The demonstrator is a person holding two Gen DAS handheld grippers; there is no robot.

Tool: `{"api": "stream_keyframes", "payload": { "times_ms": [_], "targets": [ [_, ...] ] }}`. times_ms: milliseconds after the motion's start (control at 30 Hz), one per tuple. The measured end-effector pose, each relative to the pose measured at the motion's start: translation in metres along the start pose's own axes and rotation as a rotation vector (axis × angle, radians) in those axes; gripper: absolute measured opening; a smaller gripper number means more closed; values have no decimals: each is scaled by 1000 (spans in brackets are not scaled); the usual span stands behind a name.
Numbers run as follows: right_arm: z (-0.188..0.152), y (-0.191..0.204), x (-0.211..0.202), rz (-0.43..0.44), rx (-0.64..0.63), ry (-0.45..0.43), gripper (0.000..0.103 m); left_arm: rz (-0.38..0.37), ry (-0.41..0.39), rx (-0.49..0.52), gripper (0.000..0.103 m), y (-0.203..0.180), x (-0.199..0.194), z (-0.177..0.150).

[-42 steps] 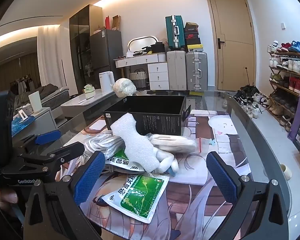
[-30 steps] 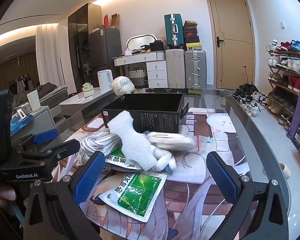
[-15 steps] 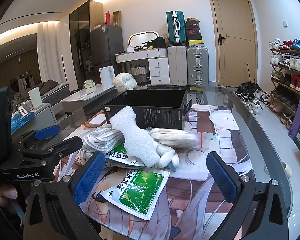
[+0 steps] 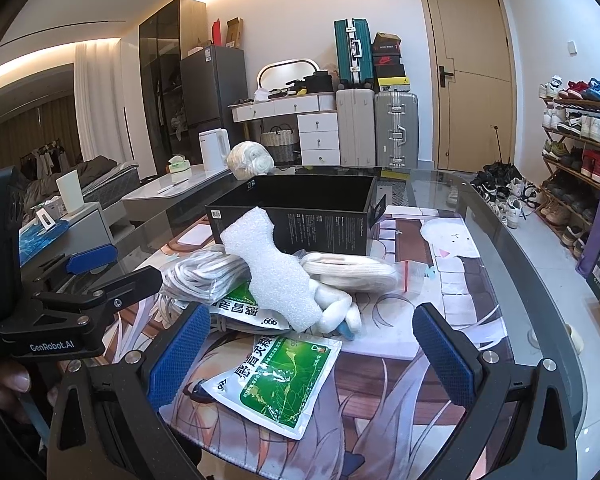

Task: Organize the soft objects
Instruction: 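Move both tools toward the pile of items beside the black box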

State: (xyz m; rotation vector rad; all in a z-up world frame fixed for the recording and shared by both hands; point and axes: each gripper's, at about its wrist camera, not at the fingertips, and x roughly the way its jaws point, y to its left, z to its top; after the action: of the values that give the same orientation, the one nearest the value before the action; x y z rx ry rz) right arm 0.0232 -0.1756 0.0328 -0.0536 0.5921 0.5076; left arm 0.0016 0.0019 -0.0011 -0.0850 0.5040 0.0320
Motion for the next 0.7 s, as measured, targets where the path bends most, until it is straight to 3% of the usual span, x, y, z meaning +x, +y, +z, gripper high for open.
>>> {"api": "stream_keyframes", "payload": {
  "times_ms": [700],
  "targets": [
    [0,2,24,-12,8,94,103,-2,4,12,103,15,4,7]
  ]
}}
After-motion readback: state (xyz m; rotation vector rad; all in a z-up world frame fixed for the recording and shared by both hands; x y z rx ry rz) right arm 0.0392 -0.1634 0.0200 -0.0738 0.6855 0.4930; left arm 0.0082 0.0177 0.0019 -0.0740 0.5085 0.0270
